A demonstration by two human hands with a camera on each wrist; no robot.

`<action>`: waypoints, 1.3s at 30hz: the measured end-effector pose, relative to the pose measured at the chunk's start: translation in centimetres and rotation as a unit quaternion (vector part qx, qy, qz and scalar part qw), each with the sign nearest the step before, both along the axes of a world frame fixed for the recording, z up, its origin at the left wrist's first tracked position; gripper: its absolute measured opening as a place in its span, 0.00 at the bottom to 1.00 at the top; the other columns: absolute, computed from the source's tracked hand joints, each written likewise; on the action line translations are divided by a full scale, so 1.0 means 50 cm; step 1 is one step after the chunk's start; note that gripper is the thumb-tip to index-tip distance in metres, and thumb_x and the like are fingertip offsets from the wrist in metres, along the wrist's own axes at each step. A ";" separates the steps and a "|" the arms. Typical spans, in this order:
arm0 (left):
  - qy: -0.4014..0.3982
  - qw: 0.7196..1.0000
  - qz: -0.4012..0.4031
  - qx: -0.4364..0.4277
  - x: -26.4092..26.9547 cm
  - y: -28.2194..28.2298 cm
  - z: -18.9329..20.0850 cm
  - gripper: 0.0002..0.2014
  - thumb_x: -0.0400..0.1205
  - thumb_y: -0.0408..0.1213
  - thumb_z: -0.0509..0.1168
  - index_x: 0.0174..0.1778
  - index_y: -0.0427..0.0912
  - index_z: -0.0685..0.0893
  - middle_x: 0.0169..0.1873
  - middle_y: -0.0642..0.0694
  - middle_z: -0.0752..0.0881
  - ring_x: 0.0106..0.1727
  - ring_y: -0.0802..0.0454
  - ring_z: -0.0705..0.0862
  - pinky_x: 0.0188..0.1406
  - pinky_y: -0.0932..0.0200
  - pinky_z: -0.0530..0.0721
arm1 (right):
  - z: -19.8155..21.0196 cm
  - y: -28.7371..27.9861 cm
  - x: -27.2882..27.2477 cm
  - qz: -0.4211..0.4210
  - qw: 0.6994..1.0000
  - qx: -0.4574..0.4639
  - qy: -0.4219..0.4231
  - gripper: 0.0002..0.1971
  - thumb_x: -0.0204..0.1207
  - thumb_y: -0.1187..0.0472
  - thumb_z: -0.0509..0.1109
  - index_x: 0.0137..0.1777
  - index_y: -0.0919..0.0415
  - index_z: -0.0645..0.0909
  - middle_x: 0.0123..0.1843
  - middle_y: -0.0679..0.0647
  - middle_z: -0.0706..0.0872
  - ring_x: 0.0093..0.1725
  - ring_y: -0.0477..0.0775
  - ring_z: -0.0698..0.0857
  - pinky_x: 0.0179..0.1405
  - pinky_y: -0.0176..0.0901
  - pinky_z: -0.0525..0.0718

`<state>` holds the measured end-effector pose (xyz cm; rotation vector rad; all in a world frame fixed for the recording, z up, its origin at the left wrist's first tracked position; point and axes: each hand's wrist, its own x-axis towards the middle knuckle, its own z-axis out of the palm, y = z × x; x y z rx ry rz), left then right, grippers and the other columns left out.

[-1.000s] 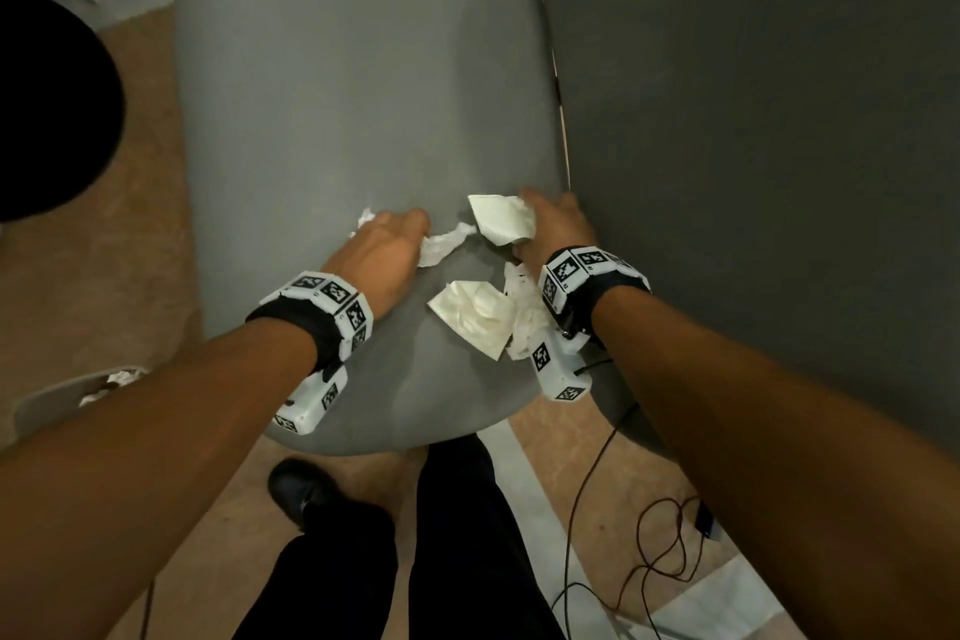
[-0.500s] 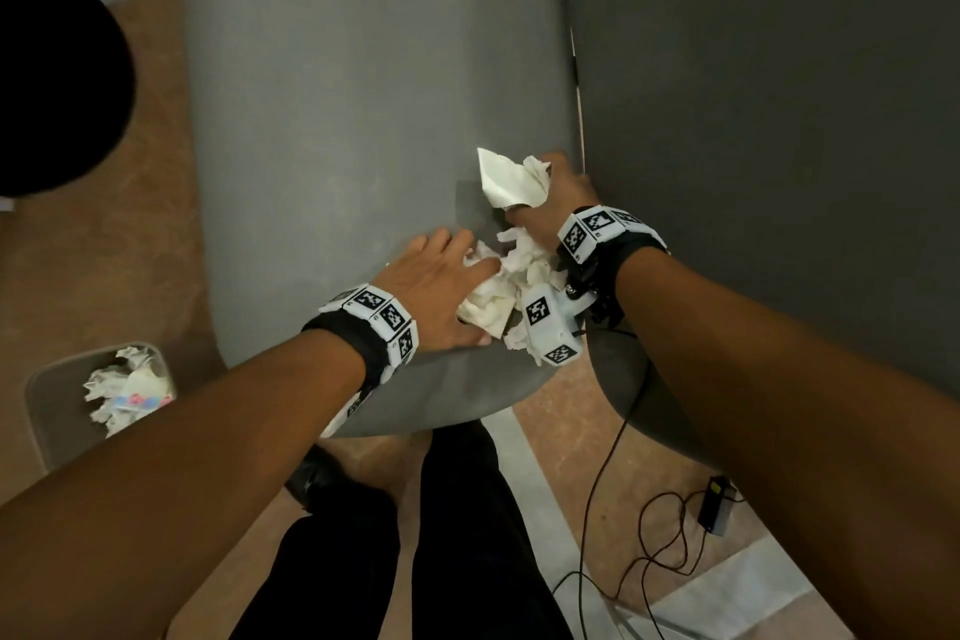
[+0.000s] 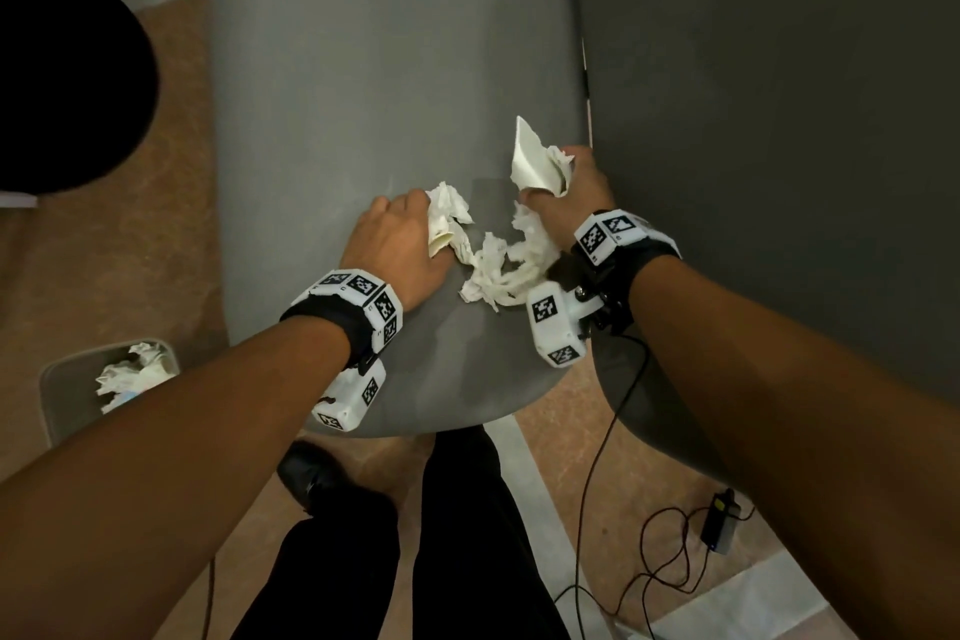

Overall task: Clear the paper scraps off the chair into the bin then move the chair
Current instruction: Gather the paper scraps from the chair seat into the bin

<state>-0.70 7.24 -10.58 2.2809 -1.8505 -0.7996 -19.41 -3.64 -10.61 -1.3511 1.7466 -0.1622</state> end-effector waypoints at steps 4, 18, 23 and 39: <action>-0.014 1.000 -0.003 -0.006 -0.007 0.012 0.001 0.19 0.77 0.44 0.65 0.60 0.37 0.75 0.54 0.39 0.83 0.56 0.39 0.78 0.53 0.47 0.77 | -0.003 0.030 0.006 0.061 0.998 -0.009 0.015 0.27 0.78 0.52 0.69 0.77 0.46 0.69 0.67 0.53 0.81 0.54 0.54 0.84 0.47 0.40 0.79; -0.042 0.994 -0.096 0.012 0.022 0.041 -0.006 0.39 0.76 0.51 0.65 0.83 0.49 0.59 0.58 0.38 0.82 0.54 0.38 0.78 0.55 0.43 0.79 | 0.011 0.178 0.086 0.332 0.917 0.049 0.215 0.54 0.62 0.48 0.84 0.83 0.37 0.53 0.83 0.59 0.52 0.76 0.72 0.63 0.69 0.59 0.76; -0.034 0.995 -0.085 0.032 0.049 0.046 -0.005 0.23 0.76 0.43 0.65 0.68 0.47 0.77 0.55 0.40 0.80 0.56 0.39 0.76 0.53 0.46 0.80 | 0.015 0.138 0.113 0.323 0.934 0.002 0.156 0.25 0.75 0.56 0.74 0.73 0.49 0.78 0.74 0.61 0.68 0.63 0.68 0.82 0.66 0.51 0.82; 0.119 0.973 0.197 0.024 0.328 0.247 0.025 0.07 0.68 0.46 0.54 0.36 0.53 0.75 0.42 0.53 0.81 0.50 0.47 0.80 0.51 0.48 0.83 | 0.107 0.243 0.436 0.423 0.904 0.012 0.065 0.15 0.78 0.61 0.66 0.62 0.56 0.85 0.56 0.59 0.90 0.58 0.63 0.87 0.54 0.45 0.84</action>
